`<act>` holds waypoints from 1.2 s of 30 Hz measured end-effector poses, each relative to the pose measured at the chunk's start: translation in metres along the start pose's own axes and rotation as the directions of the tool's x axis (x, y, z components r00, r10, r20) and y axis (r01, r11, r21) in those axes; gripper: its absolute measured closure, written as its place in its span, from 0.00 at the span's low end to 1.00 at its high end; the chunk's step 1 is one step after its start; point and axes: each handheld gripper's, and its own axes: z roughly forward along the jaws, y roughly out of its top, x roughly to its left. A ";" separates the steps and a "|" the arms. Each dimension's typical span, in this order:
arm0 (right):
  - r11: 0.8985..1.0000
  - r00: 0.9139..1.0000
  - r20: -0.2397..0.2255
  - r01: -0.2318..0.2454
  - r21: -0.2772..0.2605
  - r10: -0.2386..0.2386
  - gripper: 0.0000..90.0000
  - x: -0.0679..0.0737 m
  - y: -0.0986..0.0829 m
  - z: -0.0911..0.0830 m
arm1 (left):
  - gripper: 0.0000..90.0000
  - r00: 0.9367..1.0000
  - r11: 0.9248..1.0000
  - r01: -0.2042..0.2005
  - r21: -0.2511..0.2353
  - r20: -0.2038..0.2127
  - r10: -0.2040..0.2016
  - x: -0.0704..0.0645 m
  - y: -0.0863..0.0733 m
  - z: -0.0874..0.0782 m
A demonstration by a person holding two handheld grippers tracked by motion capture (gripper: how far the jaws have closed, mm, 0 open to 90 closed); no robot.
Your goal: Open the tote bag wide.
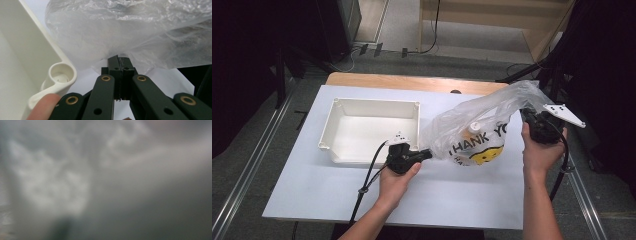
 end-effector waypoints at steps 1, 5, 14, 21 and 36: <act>1.000 1.000 -0.002 -0.001 0.004 0.001 1.00 -0.002 -0.001 0.000 | 1.00 1.000 1.000 0.001 -0.008 0.003 -0.001 0.001 0.000 -0.001; 1.000 1.000 -0.010 -0.010 0.001 0.010 1.00 -0.004 -0.001 -0.007 | 1.00 0.999 1.000 0.005 -0.017 0.042 -0.004 -0.002 -0.002 -0.007; 0.999 0.999 -0.024 0.028 -0.019 -0.029 1.00 0.003 0.005 -0.033 | 1.00 0.985 0.999 0.027 0.017 0.169 -0.030 -0.009 -0.016 -0.014; 0.999 1.000 -0.023 0.012 -0.039 -0.013 1.00 0.000 0.009 -0.045 | 1.00 0.976 0.997 0.071 0.020 0.207 -0.073 -0.005 -0.023 -0.016; 1.000 0.998 -0.058 -0.002 0.016 0.003 1.00 0.008 0.008 -0.005 | 1.00 0.983 0.996 0.087 -0.023 0.167 -0.082 0.001 -0.015 -0.018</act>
